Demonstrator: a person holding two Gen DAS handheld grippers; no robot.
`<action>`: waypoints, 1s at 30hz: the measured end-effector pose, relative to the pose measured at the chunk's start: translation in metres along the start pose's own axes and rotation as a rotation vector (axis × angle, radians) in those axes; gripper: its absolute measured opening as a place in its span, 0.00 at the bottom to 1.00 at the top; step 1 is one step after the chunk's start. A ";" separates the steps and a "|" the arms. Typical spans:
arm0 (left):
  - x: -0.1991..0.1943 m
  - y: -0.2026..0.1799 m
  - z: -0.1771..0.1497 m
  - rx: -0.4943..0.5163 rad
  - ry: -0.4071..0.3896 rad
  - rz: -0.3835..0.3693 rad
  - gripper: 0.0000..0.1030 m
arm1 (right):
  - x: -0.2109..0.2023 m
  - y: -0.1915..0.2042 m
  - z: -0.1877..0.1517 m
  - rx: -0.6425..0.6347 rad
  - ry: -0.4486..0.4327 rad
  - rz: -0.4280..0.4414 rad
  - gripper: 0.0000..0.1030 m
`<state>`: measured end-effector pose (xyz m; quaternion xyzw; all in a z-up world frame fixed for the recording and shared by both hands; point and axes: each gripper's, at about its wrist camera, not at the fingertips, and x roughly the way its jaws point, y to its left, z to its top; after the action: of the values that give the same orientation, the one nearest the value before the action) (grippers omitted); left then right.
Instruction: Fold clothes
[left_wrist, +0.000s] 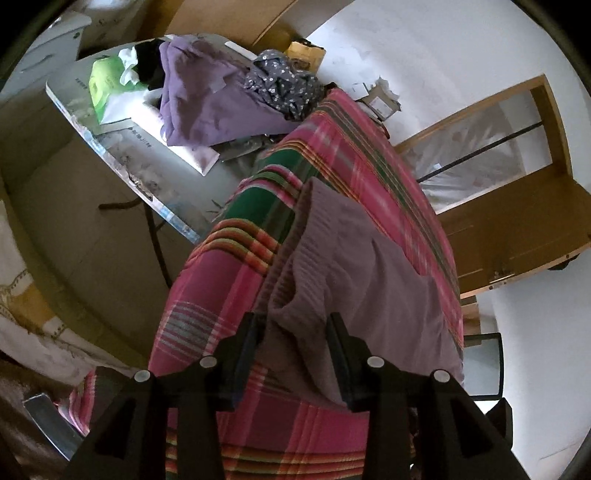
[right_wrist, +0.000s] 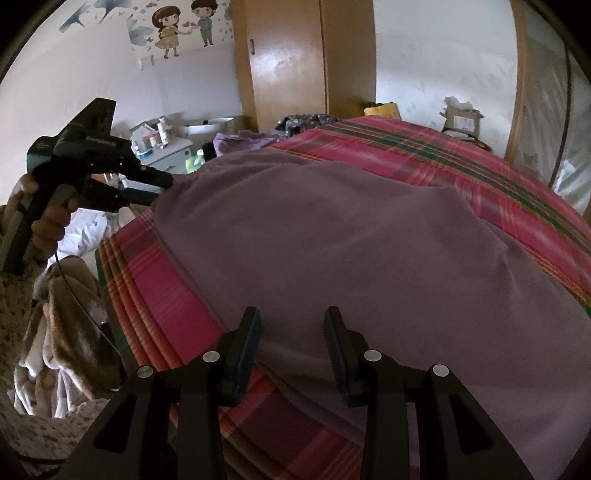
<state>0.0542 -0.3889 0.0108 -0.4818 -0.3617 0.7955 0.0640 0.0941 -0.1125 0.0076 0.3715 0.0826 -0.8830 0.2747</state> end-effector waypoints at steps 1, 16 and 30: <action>0.001 -0.001 0.001 -0.004 0.002 0.002 0.37 | 0.000 0.000 0.000 0.001 0.000 0.002 0.37; 0.001 -0.002 -0.001 -0.027 0.007 0.082 0.38 | -0.001 -0.003 -0.004 0.006 -0.014 0.021 0.37; -0.010 -0.002 -0.007 -0.015 -0.072 0.076 0.11 | -0.001 -0.001 -0.005 0.005 -0.019 0.018 0.37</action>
<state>0.0649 -0.3888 0.0174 -0.4667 -0.3512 0.8115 0.0171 0.0972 -0.1099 0.0047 0.3646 0.0746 -0.8841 0.2826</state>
